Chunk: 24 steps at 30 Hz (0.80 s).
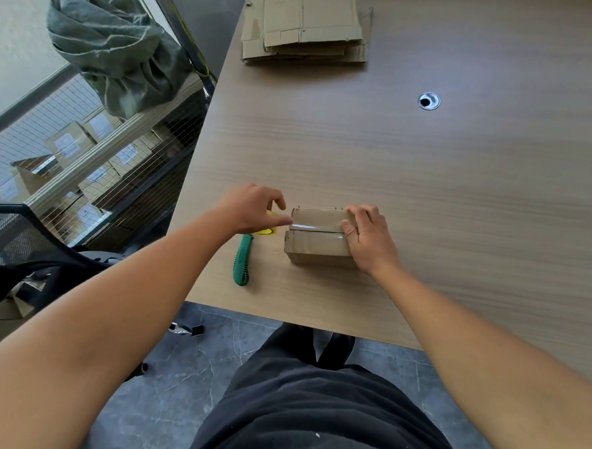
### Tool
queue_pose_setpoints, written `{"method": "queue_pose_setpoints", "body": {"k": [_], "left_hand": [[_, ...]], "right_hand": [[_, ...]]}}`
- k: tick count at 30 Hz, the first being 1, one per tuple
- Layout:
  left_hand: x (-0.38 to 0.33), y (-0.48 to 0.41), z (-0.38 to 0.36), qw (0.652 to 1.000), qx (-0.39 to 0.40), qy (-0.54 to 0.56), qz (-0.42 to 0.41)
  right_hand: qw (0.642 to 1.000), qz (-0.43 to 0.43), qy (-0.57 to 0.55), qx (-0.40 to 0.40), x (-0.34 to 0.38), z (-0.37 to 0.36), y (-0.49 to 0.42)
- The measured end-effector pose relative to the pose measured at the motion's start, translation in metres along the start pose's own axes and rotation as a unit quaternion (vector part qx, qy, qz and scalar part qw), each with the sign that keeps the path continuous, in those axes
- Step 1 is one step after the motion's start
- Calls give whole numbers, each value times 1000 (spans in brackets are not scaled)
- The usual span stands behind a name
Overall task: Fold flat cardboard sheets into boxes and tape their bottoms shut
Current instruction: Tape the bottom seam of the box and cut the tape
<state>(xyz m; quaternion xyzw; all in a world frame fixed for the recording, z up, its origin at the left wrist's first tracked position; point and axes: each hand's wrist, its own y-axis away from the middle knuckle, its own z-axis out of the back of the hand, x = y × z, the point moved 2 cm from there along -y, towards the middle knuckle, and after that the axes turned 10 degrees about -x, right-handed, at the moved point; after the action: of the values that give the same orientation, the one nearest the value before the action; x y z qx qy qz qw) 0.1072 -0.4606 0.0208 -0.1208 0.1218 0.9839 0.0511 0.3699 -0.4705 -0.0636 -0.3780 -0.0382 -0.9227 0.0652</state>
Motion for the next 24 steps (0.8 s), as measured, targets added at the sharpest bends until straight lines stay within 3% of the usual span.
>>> {"method": "queue_pose_setpoints", "body": {"k": [10, 16, 24], "left_hand": [[10, -2, -27, 998, 27, 54, 33], [12, -1, -29, 994, 57, 92, 6], [14, -28, -36, 986, 96, 132, -9]], "right_hand": [[1000, -10, 6, 2, 3, 1, 0], [998, 6, 51, 23, 2, 5, 1], [997, 18, 52, -54, 3, 6, -2]]}}
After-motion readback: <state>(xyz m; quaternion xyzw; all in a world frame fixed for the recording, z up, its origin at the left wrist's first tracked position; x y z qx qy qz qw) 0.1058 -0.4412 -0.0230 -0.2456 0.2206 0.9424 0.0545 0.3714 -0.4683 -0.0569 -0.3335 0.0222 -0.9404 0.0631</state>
